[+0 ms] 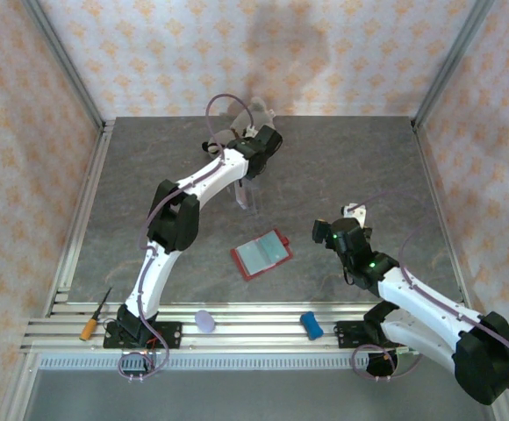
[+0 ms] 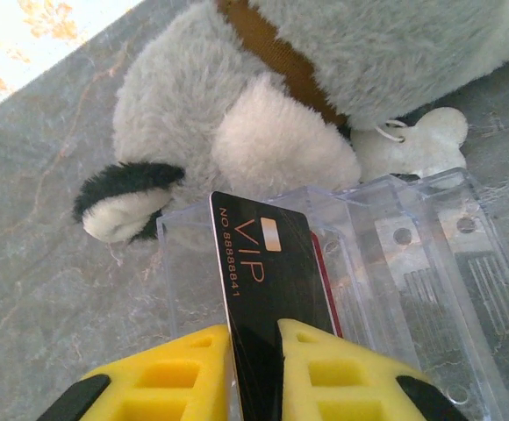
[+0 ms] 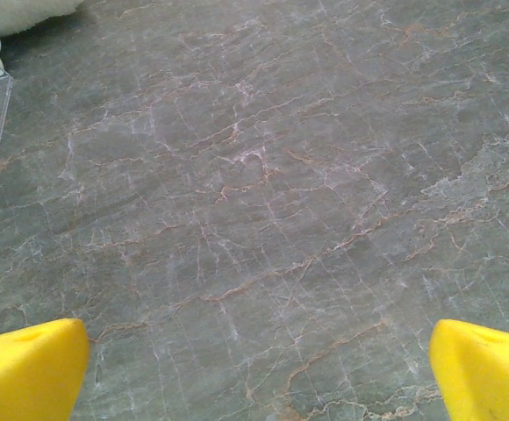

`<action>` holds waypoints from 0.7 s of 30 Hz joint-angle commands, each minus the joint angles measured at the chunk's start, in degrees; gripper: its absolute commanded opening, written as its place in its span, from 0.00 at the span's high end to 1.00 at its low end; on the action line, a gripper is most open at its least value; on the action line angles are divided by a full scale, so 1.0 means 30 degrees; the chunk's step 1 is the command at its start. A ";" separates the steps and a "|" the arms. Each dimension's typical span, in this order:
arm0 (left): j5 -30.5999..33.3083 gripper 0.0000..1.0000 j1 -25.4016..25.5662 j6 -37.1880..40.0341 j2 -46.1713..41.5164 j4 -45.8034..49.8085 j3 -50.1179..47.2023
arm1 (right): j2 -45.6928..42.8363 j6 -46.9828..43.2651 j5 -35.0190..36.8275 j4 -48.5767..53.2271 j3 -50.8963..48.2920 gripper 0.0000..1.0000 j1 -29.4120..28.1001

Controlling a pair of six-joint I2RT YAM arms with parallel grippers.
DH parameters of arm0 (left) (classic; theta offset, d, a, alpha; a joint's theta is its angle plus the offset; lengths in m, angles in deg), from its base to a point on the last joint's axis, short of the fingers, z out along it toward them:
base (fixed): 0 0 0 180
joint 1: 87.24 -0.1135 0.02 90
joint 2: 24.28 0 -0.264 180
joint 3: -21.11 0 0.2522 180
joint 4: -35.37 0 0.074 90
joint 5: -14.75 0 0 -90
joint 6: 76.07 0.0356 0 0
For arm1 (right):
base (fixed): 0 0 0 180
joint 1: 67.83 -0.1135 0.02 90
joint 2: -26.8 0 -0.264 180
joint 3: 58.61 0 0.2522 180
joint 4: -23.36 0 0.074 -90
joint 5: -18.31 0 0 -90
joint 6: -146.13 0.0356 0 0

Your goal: Put the credit cards into the card holder

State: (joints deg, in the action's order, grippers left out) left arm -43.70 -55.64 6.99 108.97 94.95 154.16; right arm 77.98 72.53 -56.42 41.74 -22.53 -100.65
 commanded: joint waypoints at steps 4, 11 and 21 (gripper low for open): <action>0.1656 0.82 0.0308 0.0704 0.0198 0.0500 0.0668 | -0.0247 -0.0077 0.0657 -0.0305 -0.0234 0.01 0.0045; 0.1272 0.92 0.0309 0.0541 0.0200 0.0529 0.0683 | -0.0219 -0.0077 0.0607 -0.0307 -0.0206 0.01 0.0041; -0.0631 1.00 0.0338 -0.0411 -0.0369 0.0850 0.0669 | -0.0216 -0.0048 0.0635 -0.0212 -0.0206 0.01 0.0041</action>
State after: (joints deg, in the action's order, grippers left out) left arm -43.46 -54.62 7.71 108.97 95.21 154.84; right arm 77.98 72.53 -56.44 41.74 -22.53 -100.65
